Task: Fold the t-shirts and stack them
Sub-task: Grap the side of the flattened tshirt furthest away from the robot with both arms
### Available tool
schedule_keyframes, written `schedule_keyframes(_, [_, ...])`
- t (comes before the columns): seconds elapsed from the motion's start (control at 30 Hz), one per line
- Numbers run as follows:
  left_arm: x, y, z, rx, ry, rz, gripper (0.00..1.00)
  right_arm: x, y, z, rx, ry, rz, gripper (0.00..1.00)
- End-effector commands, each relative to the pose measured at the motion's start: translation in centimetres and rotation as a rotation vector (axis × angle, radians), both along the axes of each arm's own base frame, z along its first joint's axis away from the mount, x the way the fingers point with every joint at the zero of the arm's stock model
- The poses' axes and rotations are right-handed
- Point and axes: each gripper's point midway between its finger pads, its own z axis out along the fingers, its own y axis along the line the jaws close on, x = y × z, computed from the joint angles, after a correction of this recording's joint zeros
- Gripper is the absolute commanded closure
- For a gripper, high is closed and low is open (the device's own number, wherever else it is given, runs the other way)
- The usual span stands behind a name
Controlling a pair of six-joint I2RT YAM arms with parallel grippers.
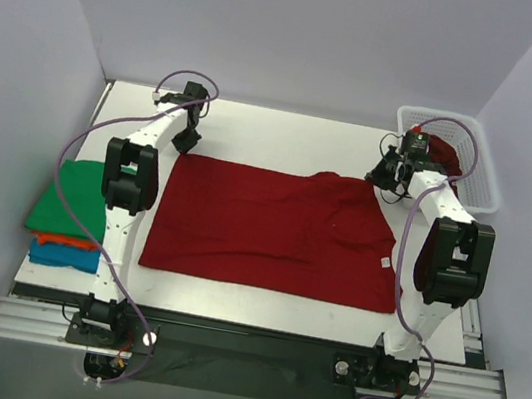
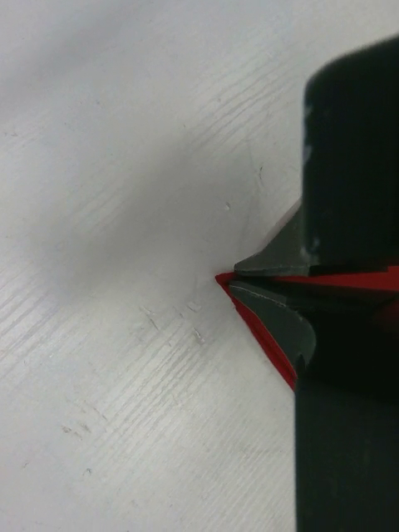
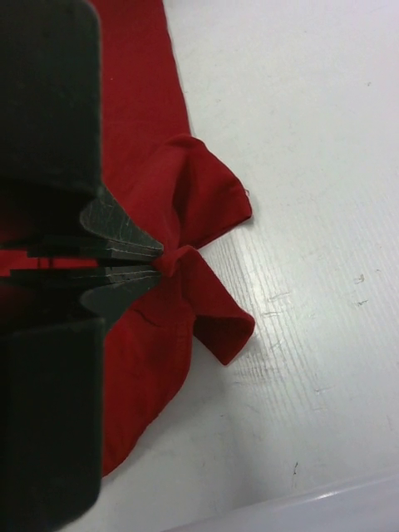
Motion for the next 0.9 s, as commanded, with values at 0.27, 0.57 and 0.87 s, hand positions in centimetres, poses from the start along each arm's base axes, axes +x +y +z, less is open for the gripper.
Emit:
schedule_keyframes(0.27, [0.3,-0.7,0.7,-0.019,-0.018,-0.040,1.00,0.3,-0.2,0.6,0.013,-0.017,0.009,1.00])
schedule_keyframes(0.57, [0.8,-0.9,5.4,-0.052,-0.148,-0.078,1.00,0.1,-1.9,2.4,0.009,-0.054,-0.035,1.00])
schedule_keyframes(0.87, [0.1,-0.7,7.6,-0.081,-0.216,-0.084,1.00,-1.5,-2.0,2.7,0.016,-0.053,-0.037,1.00])
